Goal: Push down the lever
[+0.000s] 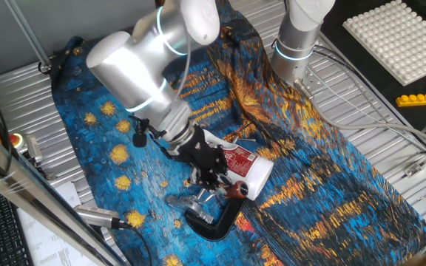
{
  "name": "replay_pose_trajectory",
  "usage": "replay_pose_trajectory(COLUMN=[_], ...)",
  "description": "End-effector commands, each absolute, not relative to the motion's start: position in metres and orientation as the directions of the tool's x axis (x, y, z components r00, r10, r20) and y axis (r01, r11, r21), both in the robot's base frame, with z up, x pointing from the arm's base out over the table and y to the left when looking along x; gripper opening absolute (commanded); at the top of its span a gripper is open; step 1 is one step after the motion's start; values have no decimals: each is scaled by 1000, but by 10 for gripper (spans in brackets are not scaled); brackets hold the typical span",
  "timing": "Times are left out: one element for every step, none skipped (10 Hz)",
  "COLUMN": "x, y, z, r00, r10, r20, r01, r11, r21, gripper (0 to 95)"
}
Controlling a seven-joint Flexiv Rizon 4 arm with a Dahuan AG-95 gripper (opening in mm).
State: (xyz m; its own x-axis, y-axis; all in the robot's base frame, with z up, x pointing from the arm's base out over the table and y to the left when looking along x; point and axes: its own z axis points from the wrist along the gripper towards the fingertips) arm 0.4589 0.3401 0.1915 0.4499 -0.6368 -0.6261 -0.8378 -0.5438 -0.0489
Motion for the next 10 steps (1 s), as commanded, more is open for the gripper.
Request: replay_pose_trajectory(x=[457, 455, 452, 450, 447, 445, 445, 444, 444, 444], y=[343, 347, 349, 350, 351, 351, 353, 354, 354, 354], z=[189, 186, 184, 182, 180, 179, 178, 177, 177, 177], r00=[445, 437, 428, 425, 422, 421, 418, 417, 418, 421], r10=[-650, -661, -671, -677, -682, -684, -688, -694, -700, -703], r20=[-616, -610, -606, -601, -598, -596, -593, -588, -579, -573], r01=[-840, -844, -848, -849, -850, -850, -852, -853, -852, -851], r11=[-541, -535, -529, -529, -527, -527, -524, -522, -523, -525], r21=[-36, -24, -13, -4, 2, 3, 7, 12, 17, 20], gripper=[190, 0, 0, 0, 0, 0, 0, 0, 0, 0])
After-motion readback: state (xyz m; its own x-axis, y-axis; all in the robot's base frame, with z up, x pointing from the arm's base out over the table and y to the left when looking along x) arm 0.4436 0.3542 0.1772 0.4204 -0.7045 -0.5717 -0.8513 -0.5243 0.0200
